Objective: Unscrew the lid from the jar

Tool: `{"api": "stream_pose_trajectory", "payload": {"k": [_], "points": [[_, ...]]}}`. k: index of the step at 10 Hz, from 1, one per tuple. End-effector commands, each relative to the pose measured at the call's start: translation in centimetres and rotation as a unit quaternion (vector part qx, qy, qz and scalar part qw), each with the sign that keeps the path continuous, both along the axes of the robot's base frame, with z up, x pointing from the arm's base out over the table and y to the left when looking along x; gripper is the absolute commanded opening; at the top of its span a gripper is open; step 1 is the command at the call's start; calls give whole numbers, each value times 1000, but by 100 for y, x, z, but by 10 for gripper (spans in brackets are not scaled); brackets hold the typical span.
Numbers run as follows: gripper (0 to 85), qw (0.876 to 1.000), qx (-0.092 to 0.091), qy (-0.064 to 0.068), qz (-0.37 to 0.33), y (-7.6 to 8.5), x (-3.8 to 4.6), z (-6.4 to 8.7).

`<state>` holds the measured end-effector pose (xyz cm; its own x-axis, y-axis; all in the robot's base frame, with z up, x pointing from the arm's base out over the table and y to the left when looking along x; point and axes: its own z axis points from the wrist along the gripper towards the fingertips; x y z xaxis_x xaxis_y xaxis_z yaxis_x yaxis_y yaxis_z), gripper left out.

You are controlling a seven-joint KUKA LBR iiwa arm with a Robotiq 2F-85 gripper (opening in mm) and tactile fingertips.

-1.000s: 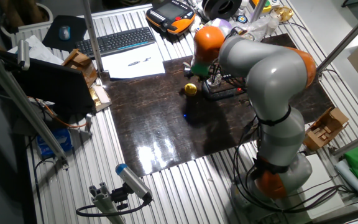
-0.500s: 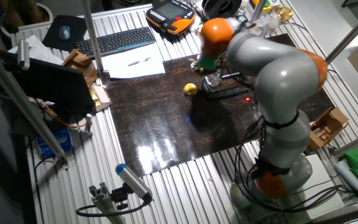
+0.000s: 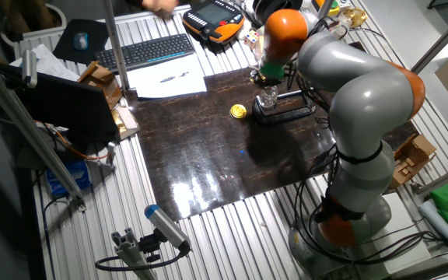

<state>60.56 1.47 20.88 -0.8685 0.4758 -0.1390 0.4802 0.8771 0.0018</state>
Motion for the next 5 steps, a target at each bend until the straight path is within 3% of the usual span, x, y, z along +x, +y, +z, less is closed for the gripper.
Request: {"api": "stream_pose_trajectory", "payload": {"k": [1, 3, 5], "points": [[7, 1000, -1, 4, -1, -2, -22, 13], [7, 1000, -3, 10, 1, -40, -73, 55], [7, 1000, 11, 15, -6, -100, -123, 130]]}}
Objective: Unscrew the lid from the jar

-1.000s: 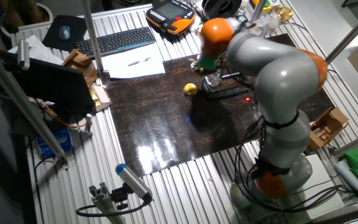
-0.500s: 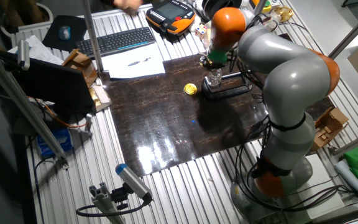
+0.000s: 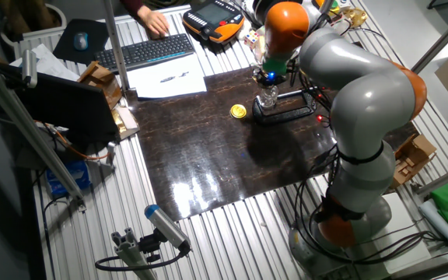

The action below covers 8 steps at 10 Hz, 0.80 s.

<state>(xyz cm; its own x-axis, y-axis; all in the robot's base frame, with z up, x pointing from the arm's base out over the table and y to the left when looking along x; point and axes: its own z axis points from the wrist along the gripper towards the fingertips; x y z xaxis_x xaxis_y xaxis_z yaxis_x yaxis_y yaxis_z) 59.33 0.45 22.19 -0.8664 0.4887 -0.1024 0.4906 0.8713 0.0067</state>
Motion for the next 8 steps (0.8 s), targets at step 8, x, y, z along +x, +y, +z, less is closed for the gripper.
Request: {"api": "stream_pose_trajectory", "payload": {"k": [8], "points": [[7, 1000, -6, 1, 2, -76, -64, 113]]}}
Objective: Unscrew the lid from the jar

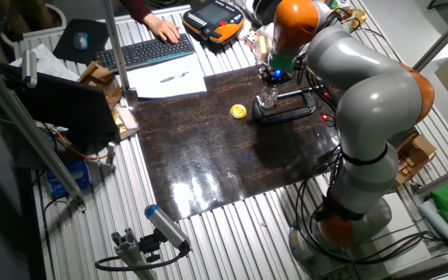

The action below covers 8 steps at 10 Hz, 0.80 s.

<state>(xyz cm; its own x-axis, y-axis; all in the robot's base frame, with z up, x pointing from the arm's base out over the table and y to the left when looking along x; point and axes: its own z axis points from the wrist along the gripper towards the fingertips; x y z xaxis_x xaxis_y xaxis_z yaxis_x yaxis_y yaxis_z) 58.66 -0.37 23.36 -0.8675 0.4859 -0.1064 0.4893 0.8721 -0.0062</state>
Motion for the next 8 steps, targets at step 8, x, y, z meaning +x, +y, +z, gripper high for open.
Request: {"api": "stream_pose_trajectory", "payload": {"k": [8], "points": [[7, 999, 3, 3, -51, -7, 9, 3]]}}
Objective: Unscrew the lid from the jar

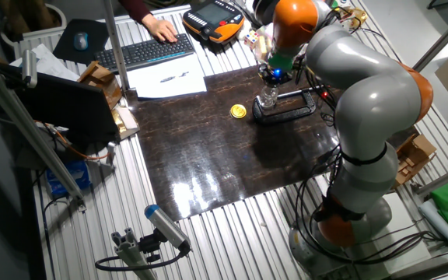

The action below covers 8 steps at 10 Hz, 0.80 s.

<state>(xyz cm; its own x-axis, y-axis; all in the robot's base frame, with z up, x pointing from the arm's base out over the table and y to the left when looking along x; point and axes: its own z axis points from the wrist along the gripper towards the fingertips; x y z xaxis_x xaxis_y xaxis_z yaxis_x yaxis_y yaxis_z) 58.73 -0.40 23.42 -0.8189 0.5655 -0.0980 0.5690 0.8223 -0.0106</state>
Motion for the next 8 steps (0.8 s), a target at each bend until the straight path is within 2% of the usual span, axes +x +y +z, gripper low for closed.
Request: {"api": "stream_pose_trajectory", "payload": {"k": [1, 2, 3, 4, 5, 6, 8], "points": [[7, 1000, -10, 2, 8, 21, -1, 6], [7, 1000, -9, 1, -12, 25, 0, 11], [7, 1000, 1, 7, -25, 21, -1, 13], [7, 999, 21, 15, -45, 27, -6, 19], [7, 997, 27, 23, -64, 45, -24, 35], [7, 997, 16, 29, -67, 60, -41, 43], [7, 996, 15, 31, -77, 73, -68, 54]]}}
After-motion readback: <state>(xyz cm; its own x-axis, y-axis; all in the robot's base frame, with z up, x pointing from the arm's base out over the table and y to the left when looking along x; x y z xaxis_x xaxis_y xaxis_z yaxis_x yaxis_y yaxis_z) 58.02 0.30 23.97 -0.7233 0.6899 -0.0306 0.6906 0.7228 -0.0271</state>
